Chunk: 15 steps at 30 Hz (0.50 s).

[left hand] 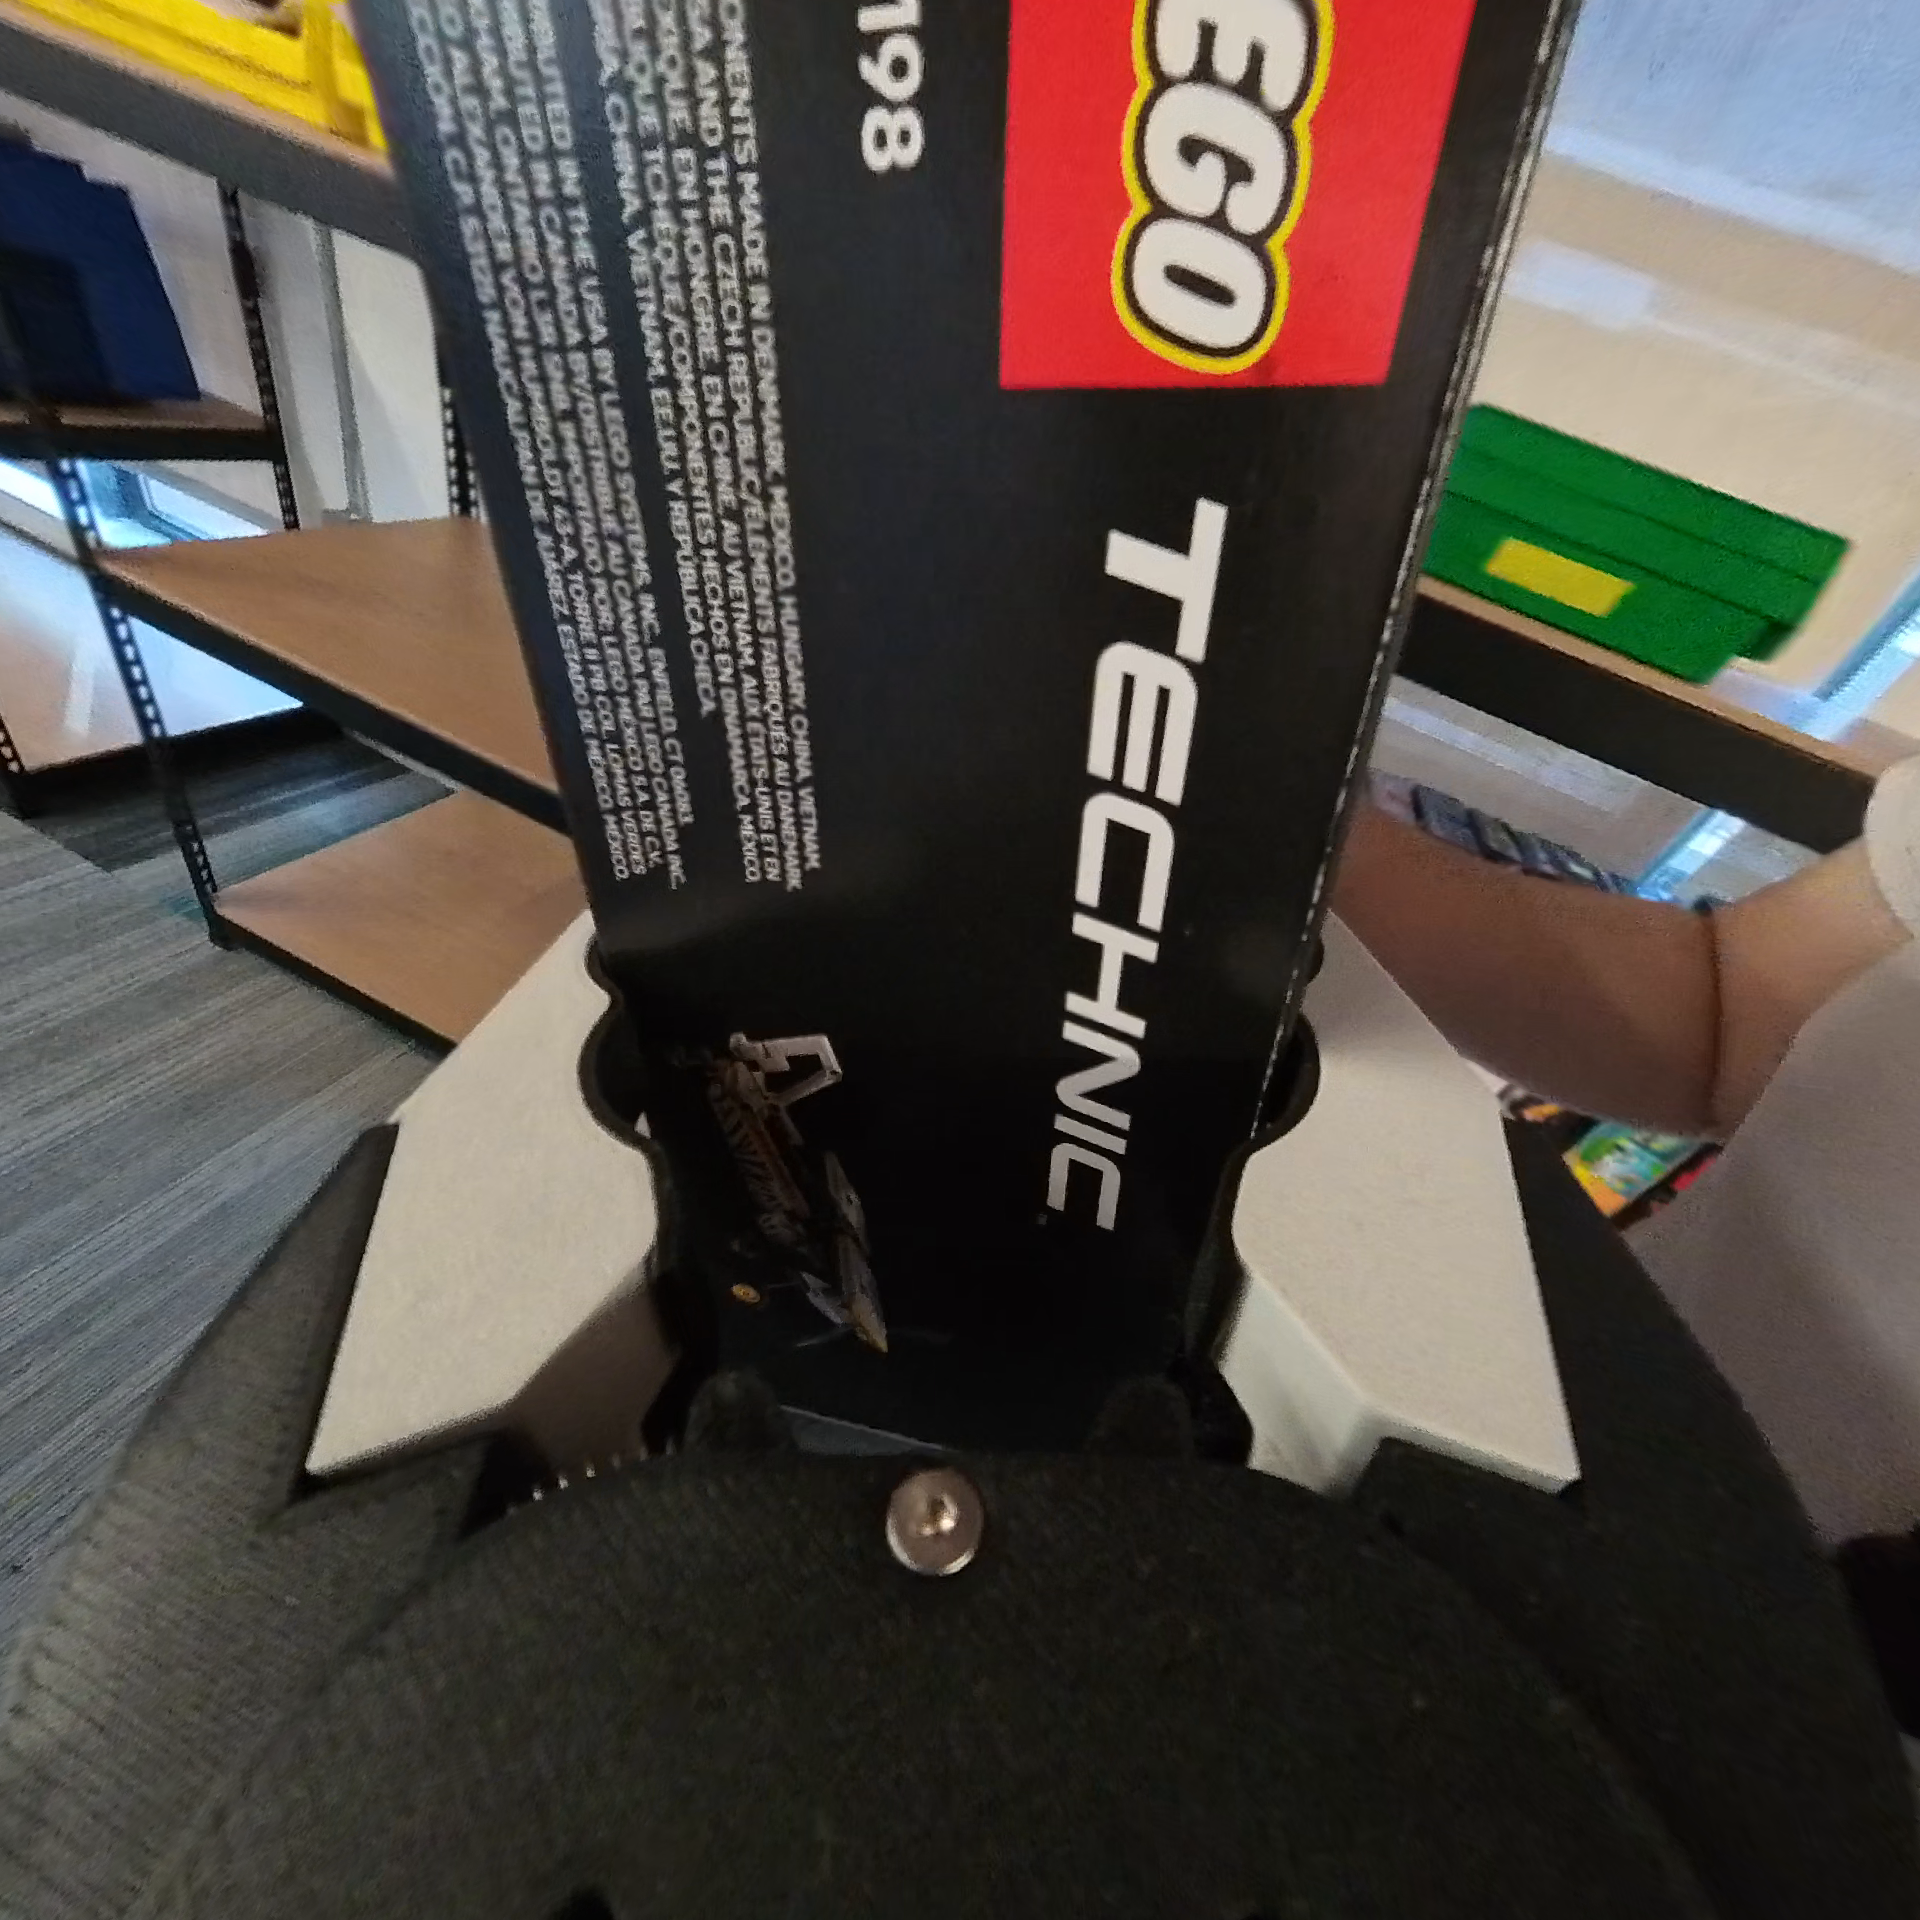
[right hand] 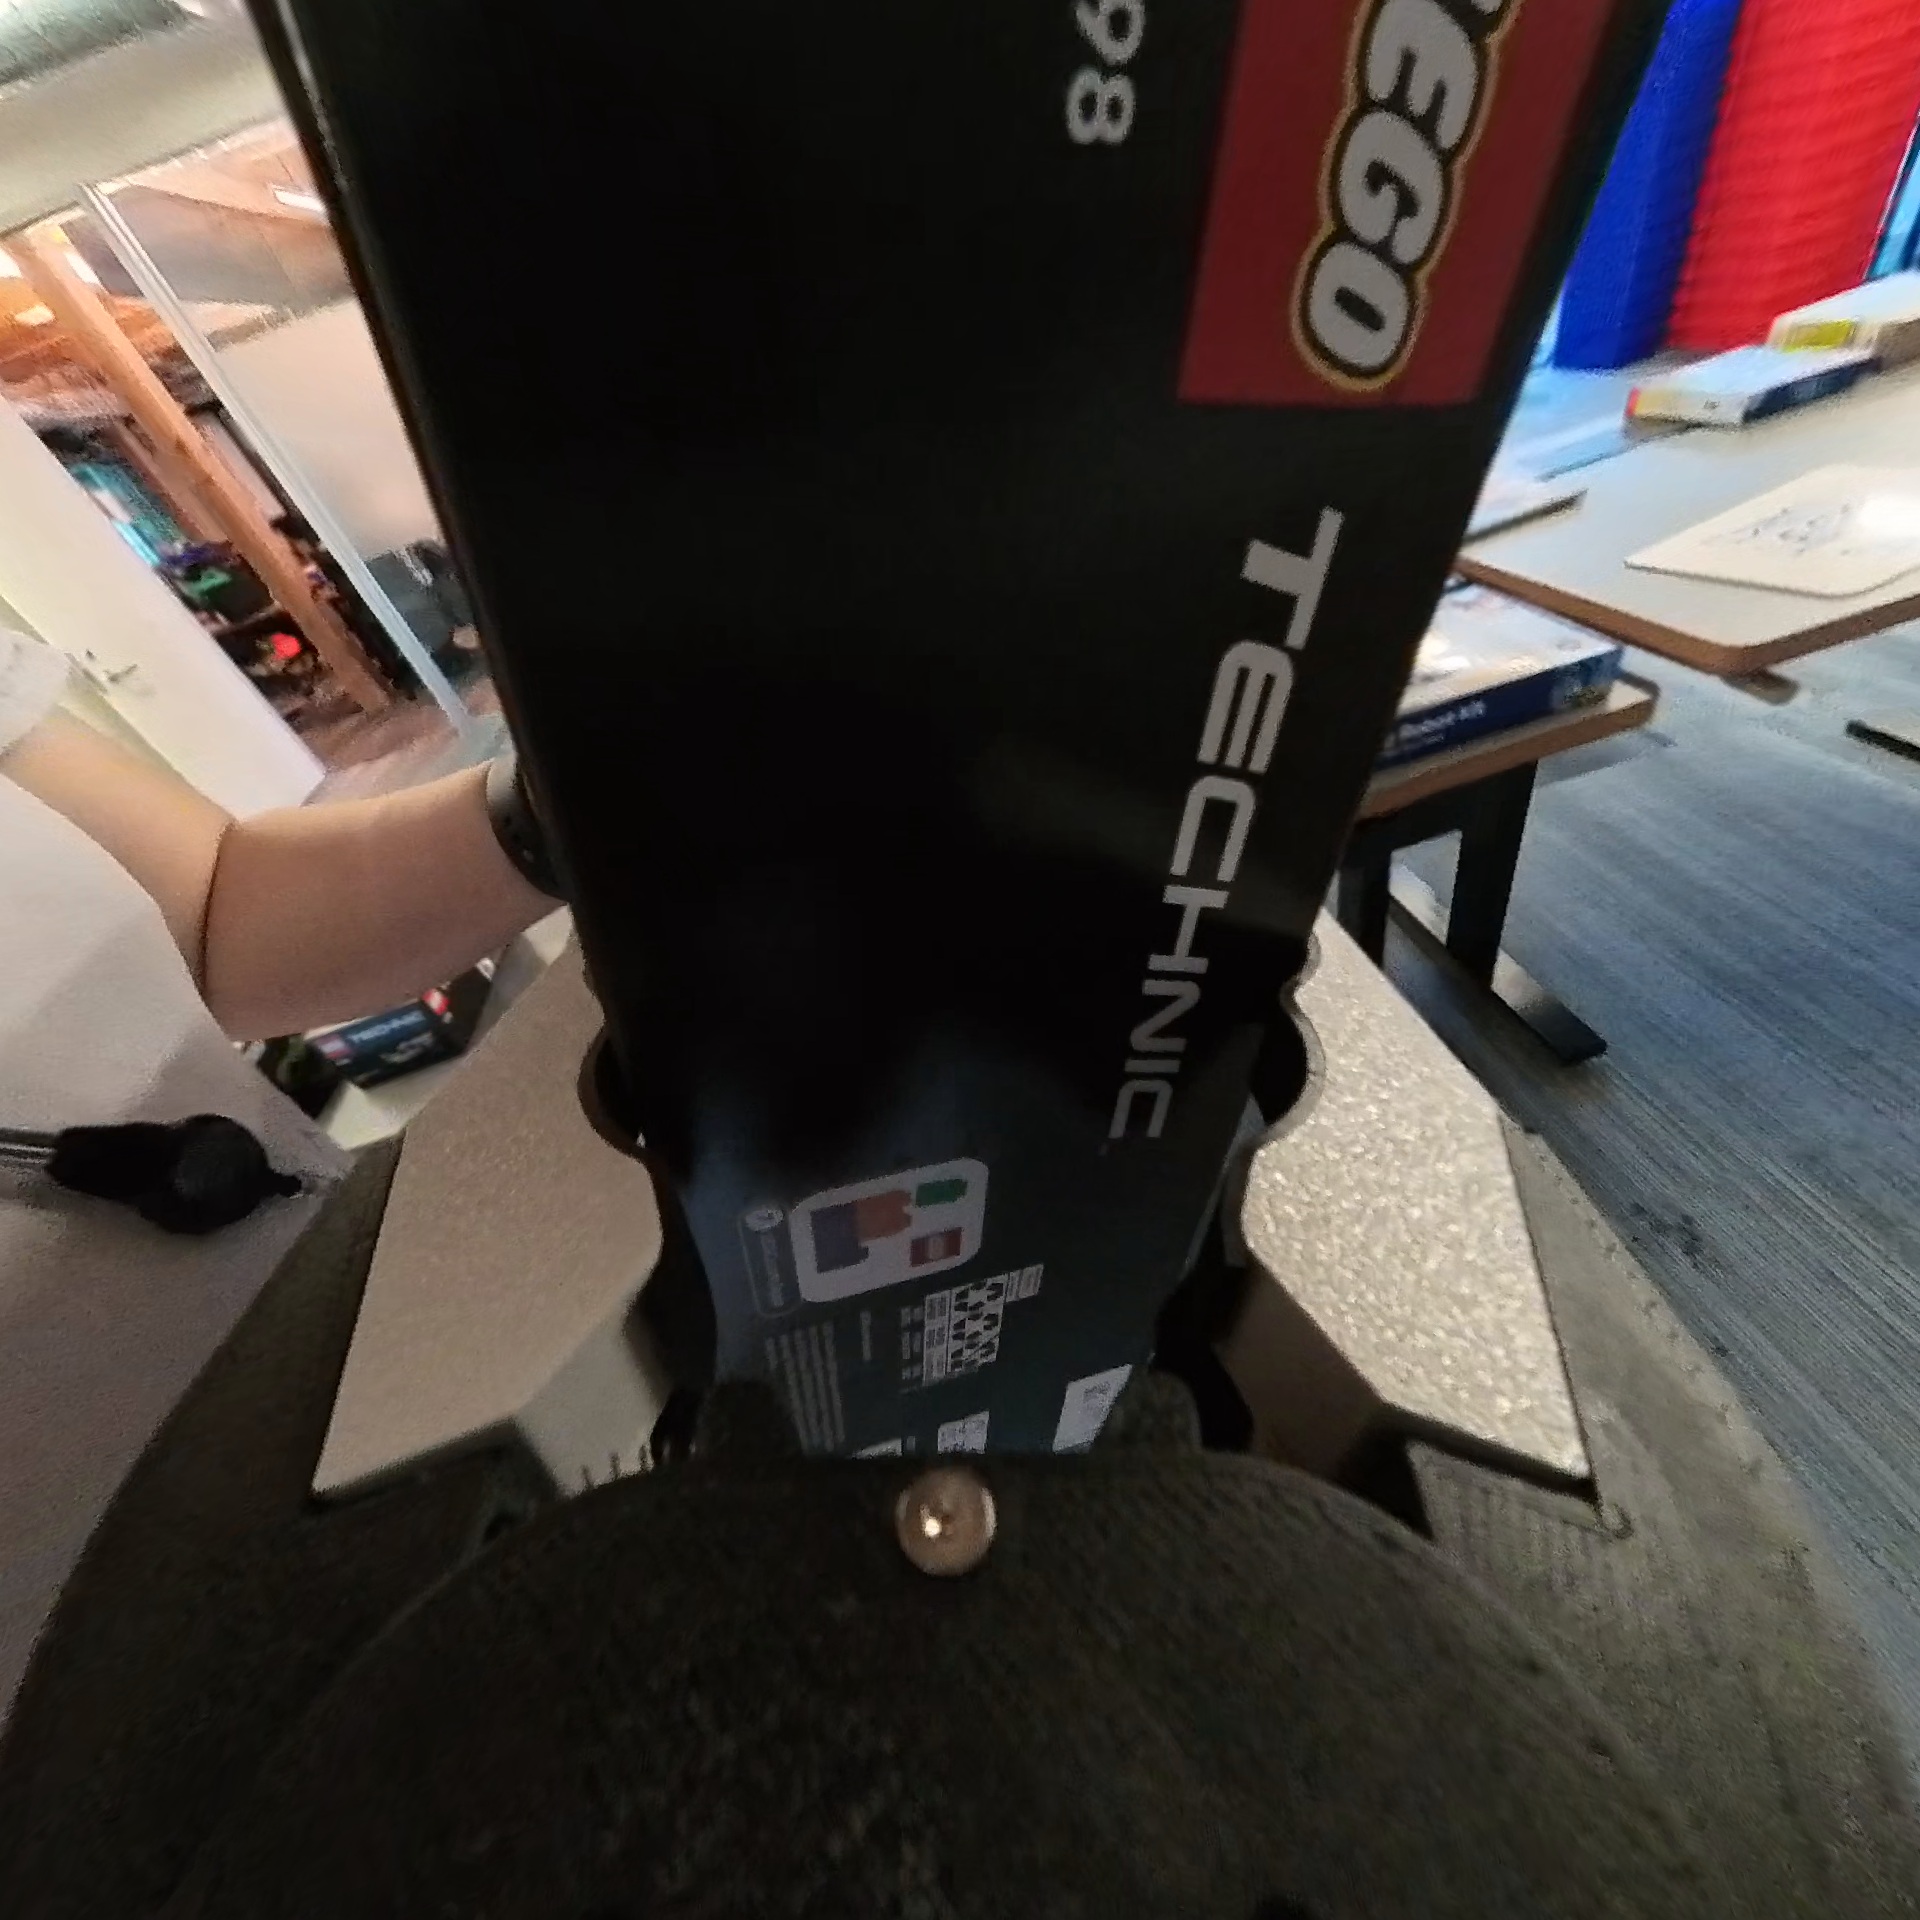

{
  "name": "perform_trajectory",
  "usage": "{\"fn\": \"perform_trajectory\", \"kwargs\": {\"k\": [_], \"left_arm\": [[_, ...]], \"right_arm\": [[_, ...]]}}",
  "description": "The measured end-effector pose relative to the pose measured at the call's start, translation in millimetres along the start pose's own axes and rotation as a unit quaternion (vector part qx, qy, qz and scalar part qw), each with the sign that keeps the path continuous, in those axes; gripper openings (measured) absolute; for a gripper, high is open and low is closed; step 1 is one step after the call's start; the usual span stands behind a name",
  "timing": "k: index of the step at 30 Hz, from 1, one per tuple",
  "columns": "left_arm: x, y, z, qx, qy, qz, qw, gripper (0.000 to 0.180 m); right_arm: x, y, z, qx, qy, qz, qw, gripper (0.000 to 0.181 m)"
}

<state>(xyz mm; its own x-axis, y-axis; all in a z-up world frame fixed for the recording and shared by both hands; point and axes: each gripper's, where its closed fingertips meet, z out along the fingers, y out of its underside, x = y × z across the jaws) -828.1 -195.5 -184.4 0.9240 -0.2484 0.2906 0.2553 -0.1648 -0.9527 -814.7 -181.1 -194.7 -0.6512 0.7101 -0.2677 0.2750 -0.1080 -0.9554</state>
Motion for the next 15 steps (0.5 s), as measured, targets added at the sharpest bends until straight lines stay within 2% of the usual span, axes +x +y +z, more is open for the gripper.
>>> {"fn": "perform_trajectory", "kwargs": {"k": [1, 3, 6, 15], "left_arm": [[-27, -4, 11, 0.0, -0.001, -0.006, 1.0, 0.121], [-79, -19, 33, 0.018, -0.009, -0.013, 1.0, 0.121], [-158, -48, 61, 0.039, -0.037, -0.037, 0.998, 0.121], [-399, -118, 108, 0.049, -0.119, -0.046, 0.991, 0.121]], "right_arm": [[29, -4, 4, -0.012, -0.001, 0.002, 1.0, 0.119], [86, -18, 12, -0.019, -0.008, 0.002, 1.0, 0.123], [170, -42, 27, -0.03, -0.034, 0.014, 0.999, 0.119], [405, -114, 106, -0.08, -0.12, 0.004, 0.99, 0.124]]}}
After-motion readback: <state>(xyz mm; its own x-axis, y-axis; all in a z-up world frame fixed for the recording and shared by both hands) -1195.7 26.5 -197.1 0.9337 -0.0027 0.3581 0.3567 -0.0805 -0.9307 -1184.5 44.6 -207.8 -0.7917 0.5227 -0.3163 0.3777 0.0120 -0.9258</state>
